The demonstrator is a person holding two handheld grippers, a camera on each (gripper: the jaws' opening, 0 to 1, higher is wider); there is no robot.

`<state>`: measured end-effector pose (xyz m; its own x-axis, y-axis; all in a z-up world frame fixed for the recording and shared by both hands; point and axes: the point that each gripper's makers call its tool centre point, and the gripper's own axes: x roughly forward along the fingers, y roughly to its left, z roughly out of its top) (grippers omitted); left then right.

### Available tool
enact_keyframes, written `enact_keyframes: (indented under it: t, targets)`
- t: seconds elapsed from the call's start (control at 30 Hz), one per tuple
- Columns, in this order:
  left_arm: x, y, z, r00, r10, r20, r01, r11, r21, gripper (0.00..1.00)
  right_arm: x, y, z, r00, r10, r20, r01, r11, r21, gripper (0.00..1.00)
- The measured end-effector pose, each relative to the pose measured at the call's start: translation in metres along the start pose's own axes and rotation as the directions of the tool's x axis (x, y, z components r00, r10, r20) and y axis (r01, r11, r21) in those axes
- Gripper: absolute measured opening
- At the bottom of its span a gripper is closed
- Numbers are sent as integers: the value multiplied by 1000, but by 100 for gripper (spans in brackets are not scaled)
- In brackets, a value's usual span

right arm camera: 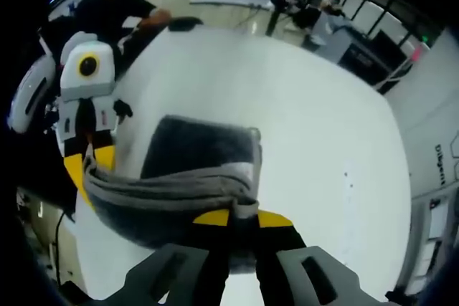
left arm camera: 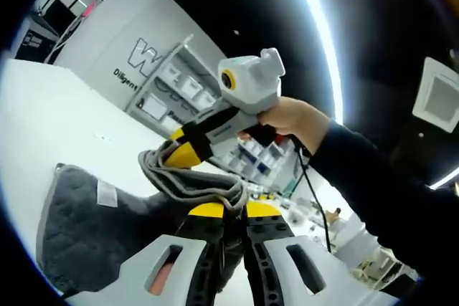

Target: Open the folded towel by lifting each exposed corner and separating the folded layers until the towel lies flat within the target outline without major curled edges

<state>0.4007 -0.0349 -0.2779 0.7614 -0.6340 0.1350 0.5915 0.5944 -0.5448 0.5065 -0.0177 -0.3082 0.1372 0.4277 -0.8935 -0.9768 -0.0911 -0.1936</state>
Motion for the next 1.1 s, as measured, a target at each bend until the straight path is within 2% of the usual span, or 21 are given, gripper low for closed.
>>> enact_keyframes:
  t: [0.07,0.17,0.3,0.43,0.53,0.63,0.87,1.0,1.1]
  targets:
    - [2,-2,3,1000,-6,9,5,999,49,6,-2,-2,0,1000,-3,13,3,1000,11,6]
    - [6,-3,2,1000,-17,-11,18,998,65,6,-4,-1,-3,1000,-7,24,6,1000,20,6]
    - [10,-4,-4,999,-19,-33,21,997,79,6,-6,-10,-11,1000,-7,28,7,1000,25,6]
    - [15,-8,-10,999,-21,-41,24,997,79,6,-6,-9,-14,999,-11,39,10,1000,25,6]
    - [18,-12,-15,999,-22,-50,27,994,107,6,-5,-5,-18,999,-10,51,9,1000,27,6]
    - [18,-15,-16,999,-15,-46,22,985,171,6,-6,-4,-20,997,-20,77,18,999,36,6]
    - [19,-18,-23,998,-17,-53,28,977,210,6,-11,2,-27,992,-66,110,62,997,43,6]
    - [20,-24,-30,998,-22,-66,36,975,219,6,-17,7,-39,990,-86,110,81,995,57,7]
    - [26,-31,-37,998,-21,-67,37,966,254,6,-20,7,-45,988,-103,115,96,993,62,7]
